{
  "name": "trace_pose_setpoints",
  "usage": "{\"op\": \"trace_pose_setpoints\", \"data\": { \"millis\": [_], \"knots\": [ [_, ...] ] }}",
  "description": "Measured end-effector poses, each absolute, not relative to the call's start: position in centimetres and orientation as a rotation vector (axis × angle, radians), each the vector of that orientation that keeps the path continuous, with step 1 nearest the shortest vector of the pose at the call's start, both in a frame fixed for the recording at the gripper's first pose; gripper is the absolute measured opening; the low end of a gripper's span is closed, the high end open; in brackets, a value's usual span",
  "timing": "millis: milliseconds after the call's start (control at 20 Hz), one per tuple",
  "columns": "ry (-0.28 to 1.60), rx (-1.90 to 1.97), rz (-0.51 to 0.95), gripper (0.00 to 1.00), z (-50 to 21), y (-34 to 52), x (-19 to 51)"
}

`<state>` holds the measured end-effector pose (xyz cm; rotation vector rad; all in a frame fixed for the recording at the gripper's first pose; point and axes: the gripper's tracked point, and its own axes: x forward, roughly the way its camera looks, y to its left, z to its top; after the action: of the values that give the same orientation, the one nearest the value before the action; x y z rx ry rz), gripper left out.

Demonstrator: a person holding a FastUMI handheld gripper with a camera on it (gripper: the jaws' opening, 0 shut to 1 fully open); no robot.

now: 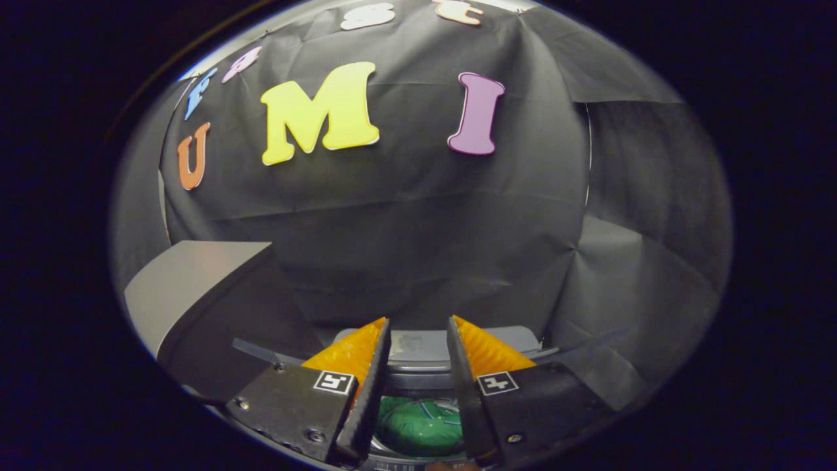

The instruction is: Put the clothes into the washing machine and then close the washing machine lid.

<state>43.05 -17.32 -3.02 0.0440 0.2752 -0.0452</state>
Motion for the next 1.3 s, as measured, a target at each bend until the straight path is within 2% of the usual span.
{"op": "trace_pose_setpoints", "data": {
  "millis": [50,200,400,600,1000,1300],
  "knots": [
    [0.308,0.058,-0.053,0.55,-4.2,-17.5,42.6],
    [0.373,0.112,-0.067,0.9,-7.5,-18.1,40.6],
    [0.421,0.104,-0.09,0.9,-10.3,-19.0,39.1],
    [0.41,0.105,-0.091,0.9,-9.7,-19.1,38.8],
    [0.227,0.076,-0.027,0.9,-2.1,-17.8,37.2],
    [0.07,0.029,0.003,0.9,3.9,-15.6,31.2]
  ]
}}
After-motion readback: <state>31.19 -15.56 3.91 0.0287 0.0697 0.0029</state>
